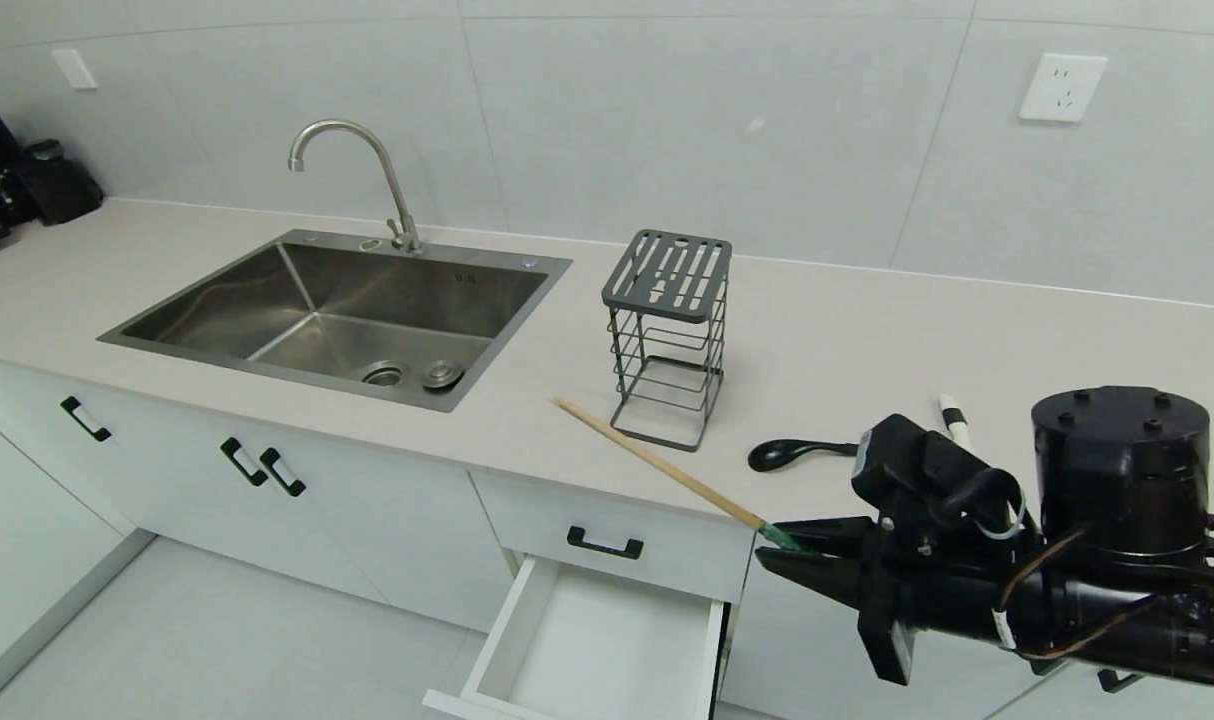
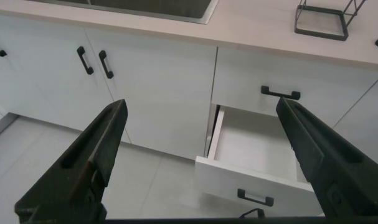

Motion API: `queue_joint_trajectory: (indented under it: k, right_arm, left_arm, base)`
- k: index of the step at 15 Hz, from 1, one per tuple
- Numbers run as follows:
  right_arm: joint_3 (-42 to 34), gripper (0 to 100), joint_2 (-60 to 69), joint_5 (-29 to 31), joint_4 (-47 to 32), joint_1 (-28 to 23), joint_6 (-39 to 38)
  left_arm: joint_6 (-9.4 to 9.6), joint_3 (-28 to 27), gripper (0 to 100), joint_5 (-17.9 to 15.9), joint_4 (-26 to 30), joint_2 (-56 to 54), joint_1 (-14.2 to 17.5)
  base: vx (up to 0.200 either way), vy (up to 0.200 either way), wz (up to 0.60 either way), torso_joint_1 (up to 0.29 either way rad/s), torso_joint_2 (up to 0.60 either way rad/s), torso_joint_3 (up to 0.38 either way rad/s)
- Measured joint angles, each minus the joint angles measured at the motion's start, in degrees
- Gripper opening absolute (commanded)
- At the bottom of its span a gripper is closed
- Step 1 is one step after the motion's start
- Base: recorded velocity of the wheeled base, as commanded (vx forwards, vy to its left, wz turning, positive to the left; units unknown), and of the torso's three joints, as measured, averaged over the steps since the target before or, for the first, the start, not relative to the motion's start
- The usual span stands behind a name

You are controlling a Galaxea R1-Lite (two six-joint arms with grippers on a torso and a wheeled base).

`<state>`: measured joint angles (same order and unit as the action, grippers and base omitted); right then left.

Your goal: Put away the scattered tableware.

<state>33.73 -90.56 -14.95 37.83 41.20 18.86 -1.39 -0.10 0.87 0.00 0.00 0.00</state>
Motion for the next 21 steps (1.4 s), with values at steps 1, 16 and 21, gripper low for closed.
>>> queue_joint_trajectory:
  k: [1, 16, 21]
  right_arm:
    - [0.11, 0, -0.48, 0.0, 0.16, 0.44, 0.02]
    - [8.39, 0, -7.31, 2.26, 0.87, 5.71, -1.32]
    - [9.92, 0, -8.23, 4.52, 0.4, 7.35, -2.44]
  left_arm:
    - [0.0, 0.0, 100, 0.0, -0.02, 0.0, 0.0]
    - [0.02, 0.02, 100, 0.0, -0.02, 0.0, 0.0]
    - [0.0, 0.0, 100, 0.0, -0.02, 0.0, 0.0]
  base:
    - [0.0, 0.0, 0.0, 0.0, 0.0, 0.0]
    - [0.0, 0.0, 0.0, -0.042, 0.09, 0.043]
    - [0.0, 0.0, 0.0, -0.12, 0.23, 0.117]
